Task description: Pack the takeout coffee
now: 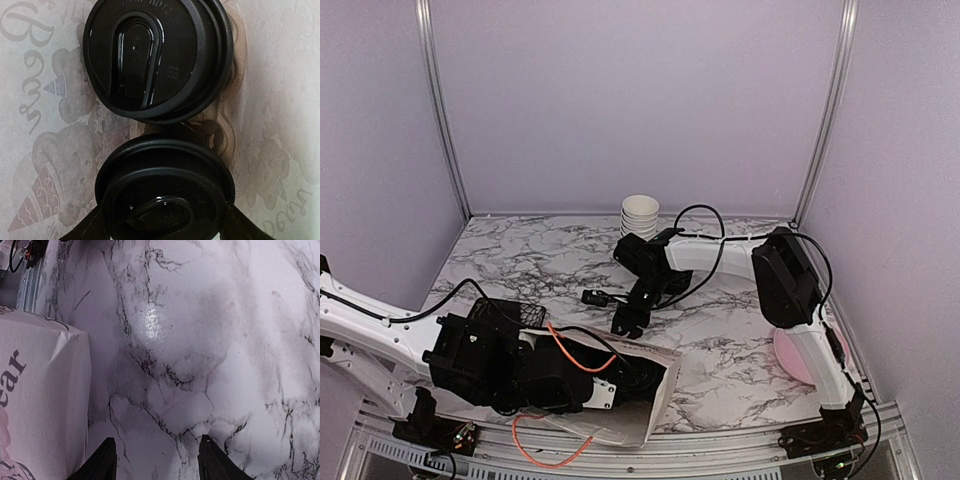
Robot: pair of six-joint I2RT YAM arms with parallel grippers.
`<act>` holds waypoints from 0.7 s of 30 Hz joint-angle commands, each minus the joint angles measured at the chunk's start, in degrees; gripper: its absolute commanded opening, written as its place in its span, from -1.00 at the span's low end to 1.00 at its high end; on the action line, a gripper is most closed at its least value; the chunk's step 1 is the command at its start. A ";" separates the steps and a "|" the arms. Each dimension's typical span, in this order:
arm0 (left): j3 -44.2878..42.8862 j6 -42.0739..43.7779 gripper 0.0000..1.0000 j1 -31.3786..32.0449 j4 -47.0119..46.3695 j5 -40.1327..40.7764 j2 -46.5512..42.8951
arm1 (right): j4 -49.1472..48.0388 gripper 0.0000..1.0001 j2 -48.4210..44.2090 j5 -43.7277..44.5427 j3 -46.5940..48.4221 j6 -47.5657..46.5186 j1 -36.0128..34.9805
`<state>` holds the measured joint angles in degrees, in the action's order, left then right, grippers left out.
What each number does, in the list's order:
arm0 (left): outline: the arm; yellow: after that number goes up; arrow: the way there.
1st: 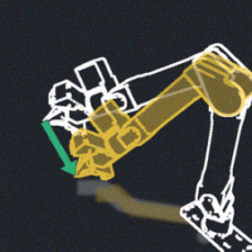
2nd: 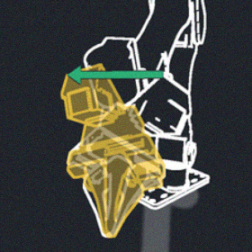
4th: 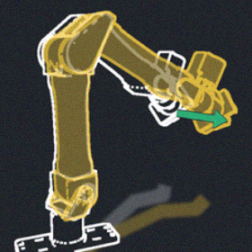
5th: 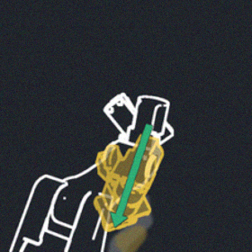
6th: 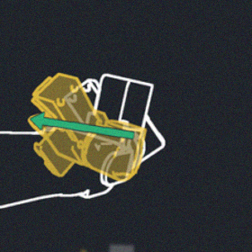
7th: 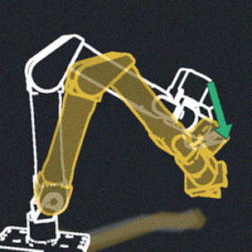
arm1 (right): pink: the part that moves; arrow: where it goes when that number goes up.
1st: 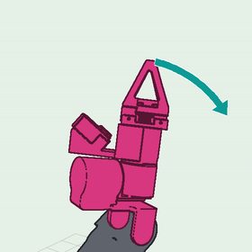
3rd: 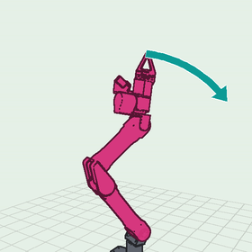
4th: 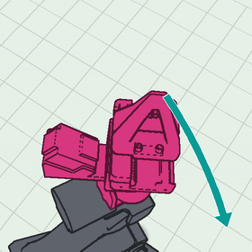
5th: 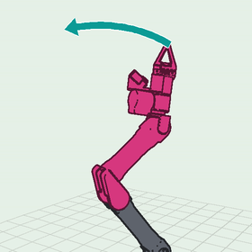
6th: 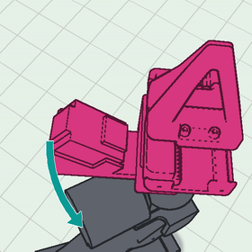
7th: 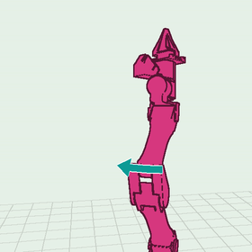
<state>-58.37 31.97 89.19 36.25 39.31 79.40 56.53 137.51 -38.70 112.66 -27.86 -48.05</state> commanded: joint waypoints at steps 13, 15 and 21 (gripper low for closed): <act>-2.96 -1.78 -0.21 -0.59 4.63 0.03 -2.76 | 0.86 0.09 0.87 -0.76 1.90 0.18 -1.08; -3.38 -2.17 -0.21 -0.59 5.09 0.39 -3.18 | 0.77 0.10 0.91 -0.39 2.02 0.25 -1.08; -2.82 -3.46 -0.21 -0.59 7.04 -1.76 -3.33 | 0.68 0.11 0.99 0.46 2.40 0.43 -1.08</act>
<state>-60.25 30.13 88.99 40.14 38.09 77.45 56.60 137.51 -38.68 112.68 -27.83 -48.40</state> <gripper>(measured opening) 0.715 0.556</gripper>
